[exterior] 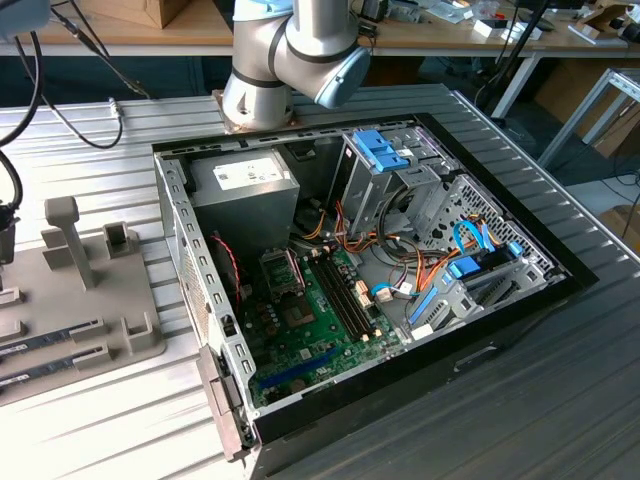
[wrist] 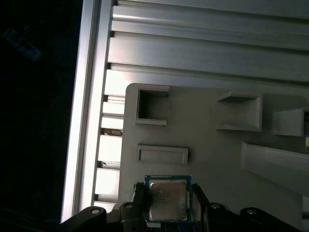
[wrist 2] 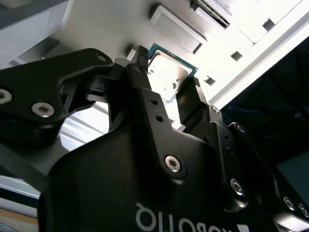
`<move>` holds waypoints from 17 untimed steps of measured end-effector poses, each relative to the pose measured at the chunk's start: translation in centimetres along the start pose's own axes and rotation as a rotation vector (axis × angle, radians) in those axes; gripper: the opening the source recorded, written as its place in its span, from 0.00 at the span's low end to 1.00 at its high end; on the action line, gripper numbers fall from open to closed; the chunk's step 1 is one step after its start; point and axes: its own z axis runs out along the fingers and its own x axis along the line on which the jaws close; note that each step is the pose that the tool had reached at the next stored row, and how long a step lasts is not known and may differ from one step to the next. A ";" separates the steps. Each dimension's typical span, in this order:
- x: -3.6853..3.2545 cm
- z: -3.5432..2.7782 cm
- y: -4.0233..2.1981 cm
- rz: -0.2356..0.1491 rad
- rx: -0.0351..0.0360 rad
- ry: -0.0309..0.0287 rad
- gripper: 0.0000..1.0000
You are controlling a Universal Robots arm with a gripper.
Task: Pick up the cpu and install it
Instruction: 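Pick up the cpu and move it towards the insertion slot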
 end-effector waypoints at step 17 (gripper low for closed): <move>-0.01 -0.39 0.01 0.000 -0.0001 0.0001 0.47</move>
